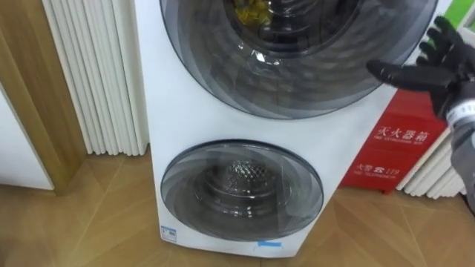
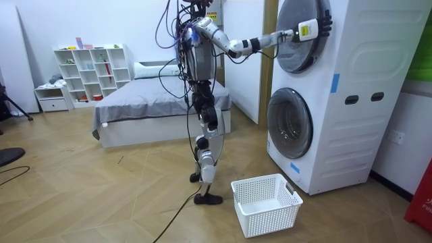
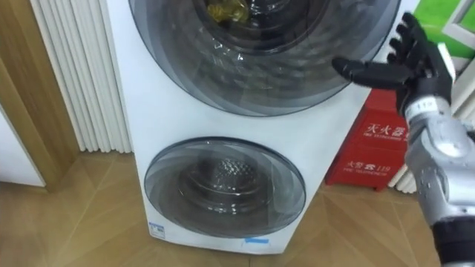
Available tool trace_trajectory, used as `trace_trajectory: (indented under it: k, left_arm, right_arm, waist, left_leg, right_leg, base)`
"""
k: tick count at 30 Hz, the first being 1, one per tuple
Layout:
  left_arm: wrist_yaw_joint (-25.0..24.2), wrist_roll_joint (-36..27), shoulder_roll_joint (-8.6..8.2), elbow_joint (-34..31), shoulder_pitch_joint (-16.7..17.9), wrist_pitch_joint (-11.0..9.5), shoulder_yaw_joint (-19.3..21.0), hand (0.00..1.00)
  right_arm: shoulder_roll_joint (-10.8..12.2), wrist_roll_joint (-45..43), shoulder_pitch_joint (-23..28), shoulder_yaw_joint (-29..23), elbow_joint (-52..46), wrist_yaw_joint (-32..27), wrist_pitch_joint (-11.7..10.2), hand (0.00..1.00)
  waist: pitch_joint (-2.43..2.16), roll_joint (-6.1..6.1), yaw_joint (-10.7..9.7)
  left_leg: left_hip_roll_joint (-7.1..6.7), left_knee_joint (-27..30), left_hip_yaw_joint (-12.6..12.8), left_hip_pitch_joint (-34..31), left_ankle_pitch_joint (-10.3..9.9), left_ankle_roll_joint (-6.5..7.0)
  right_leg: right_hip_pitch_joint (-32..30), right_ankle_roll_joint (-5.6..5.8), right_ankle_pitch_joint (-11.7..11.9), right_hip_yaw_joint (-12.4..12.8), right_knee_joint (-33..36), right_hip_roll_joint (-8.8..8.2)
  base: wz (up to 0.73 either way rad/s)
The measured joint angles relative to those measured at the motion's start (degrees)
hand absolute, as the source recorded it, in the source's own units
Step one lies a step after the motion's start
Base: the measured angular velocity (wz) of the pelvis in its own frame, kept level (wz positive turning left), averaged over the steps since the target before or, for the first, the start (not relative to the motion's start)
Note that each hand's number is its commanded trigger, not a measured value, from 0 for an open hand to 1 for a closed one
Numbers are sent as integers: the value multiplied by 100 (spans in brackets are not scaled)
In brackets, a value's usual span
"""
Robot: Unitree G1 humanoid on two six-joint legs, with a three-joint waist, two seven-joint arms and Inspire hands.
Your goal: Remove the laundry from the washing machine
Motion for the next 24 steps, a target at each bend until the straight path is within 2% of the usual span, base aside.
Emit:
trace_trajectory:
  k: [5, 9, 12, 24]
  left_arm:
    - [1, 115, -1, -1, -96, 111, -2, 0]
    - [3, 392, -5, -1, -106, 133, 2, 0]
    - [2, 403, 4, -1, -116, 130, -7, 0]
    - [2, 397, 44, -1, -228, 120, -73, 0]
  right_arm:
    - [0, 21, -29, 121, -419, -229, 70, 0]
    - [0, -87, -29, 149, -855, -352, 257, 0]
    - [0, -177, -29, 249, -1022, -381, 259, 0]
    - [1, -198, -8, 601, -1074, -486, 259, 0]
  waist:
    - [-1, 1, 45]
    - [-7, 37, 66]
    - [-18, 61, 60]
    - [-6, 32, 28]
  left_leg:
    - [-2, -5, 0, 0, 0, 0]
    - [11, -1, 52, -13, 2, 1]
    - [12, -1, 87, 31, 3, 2]
    - [28, 5, 108, 38, 2, 1]
  right_leg:
    - [-3, 0, 0, 37, 0, 2]
    - [-95, 0, 0, 88, 66, 2]
    - [-77, 0, 0, 166, 88, 1]
    - [-82, -22, 13, 203, 87, 21]
  base:
    - [0]
    - [-9]
    - [-10]
    - [-1]
